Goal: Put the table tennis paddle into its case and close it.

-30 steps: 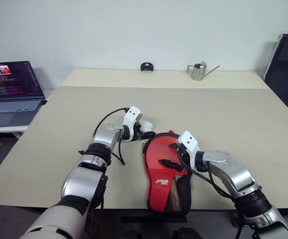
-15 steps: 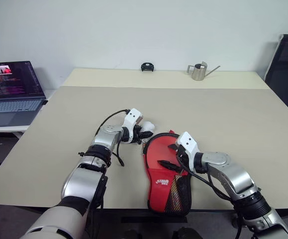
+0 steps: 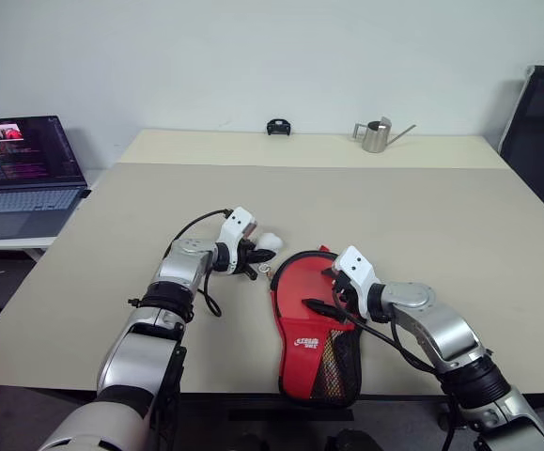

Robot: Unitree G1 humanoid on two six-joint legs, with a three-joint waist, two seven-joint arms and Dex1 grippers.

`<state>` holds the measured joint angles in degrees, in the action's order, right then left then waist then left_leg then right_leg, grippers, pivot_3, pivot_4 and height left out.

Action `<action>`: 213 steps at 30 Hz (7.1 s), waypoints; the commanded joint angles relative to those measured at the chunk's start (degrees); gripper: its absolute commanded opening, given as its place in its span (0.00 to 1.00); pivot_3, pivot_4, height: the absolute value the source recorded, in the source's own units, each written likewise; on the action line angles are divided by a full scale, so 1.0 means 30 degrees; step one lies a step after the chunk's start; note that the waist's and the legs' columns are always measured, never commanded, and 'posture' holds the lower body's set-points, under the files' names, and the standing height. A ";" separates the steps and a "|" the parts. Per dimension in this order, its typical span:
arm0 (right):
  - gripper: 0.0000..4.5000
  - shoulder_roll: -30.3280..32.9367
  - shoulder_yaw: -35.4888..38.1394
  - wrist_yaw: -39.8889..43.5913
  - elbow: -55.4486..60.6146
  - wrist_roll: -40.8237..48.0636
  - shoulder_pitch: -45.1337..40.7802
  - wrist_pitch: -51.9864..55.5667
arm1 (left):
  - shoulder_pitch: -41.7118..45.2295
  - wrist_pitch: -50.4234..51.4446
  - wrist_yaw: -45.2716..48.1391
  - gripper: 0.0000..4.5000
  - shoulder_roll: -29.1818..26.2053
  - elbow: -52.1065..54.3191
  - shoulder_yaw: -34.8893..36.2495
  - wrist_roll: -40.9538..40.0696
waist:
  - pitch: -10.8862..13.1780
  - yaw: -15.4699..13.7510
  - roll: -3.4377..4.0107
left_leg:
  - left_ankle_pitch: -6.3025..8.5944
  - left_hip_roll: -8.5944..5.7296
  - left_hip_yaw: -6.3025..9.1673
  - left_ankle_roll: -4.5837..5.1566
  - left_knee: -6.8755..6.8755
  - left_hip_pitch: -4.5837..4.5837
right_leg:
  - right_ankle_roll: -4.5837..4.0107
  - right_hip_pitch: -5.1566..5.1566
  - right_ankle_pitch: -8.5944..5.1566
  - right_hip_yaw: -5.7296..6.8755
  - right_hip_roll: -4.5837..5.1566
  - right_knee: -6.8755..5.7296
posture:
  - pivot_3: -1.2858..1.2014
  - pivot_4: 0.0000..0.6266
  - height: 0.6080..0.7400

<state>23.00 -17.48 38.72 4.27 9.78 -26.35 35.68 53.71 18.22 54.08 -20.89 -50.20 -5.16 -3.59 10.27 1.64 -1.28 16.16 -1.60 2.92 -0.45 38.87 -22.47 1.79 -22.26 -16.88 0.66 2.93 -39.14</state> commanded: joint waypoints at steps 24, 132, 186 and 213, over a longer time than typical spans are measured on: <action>1.00 -0.0819 -0.1209 -0.0551 0.0161 -0.0948 0.1343 0.2002 | 0.6489 -0.6123 -0.5047 0.06 0.3771 -0.8418 -0.0197 0.3476 | -0.0031 0.0043 -0.0034 | -0.0001 -0.0010 -0.0009 0.0005 0.0000 0.0027 | 0.0007 0.0003 0.0002 0.0013 -0.0010 -0.0036 | 0.52 0.24 1.00; 1.00 0.2184 1.1026 -0.2731 0.9122 0.8701 0.3250 0.9499 | -0.6658 -0.3184 0.1968 0.86 0.1438 1.1883 -0.2939 -0.0651 | -0.0324 -0.0370 0.0085 | 0.0009 0.0009 0.0019 0.0018 -0.0052 0.0150 | 0.0034 0.0171 0.0012 -0.0013 -0.0001 0.0063 | 0.52 0.24 1.00; 0.47 -0.6784 0.5521 -0.8247 -2.6430 -0.4047 -1.4452 -1.1364 | -0.8678 -0.3638 -0.0434 0.87 0.0895 1.1628 -0.3536 0.0615 | -0.0313 0.0097 0.0145 | -0.0032 0.0009 -0.0063 -0.0043 -0.0276 0.0171 | -0.0020 0.0023 -0.0007 -0.0081 0.0025 0.0055 | 0.52 0.24 1.00; 0.01 -0.1789 0.7881 -0.7885 -1.5898 -0.2332 -0.8878 -0.5793 | -0.6563 -0.7608 0.1051 0.87 0.2998 0.4502 -0.5592 0.1883 | -0.0356 -0.0430 0.0177 | -0.0045 -0.0042 -0.0014 -0.0007 -0.0257 0.0214 | -0.0020 0.0165 -0.0010 -0.0016 0.0071 0.0090 | 0.52 0.24 1.00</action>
<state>15.08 4.38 15.33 -52.04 1.72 -54.19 14.45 36.74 -5.62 55.98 -11.81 -32.20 -18.32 -1.38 9.20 0.35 -0.75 16.03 -1.72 2.89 -0.47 38.10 -21.84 1.73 -21.78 -16.91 0.61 3.14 -38.86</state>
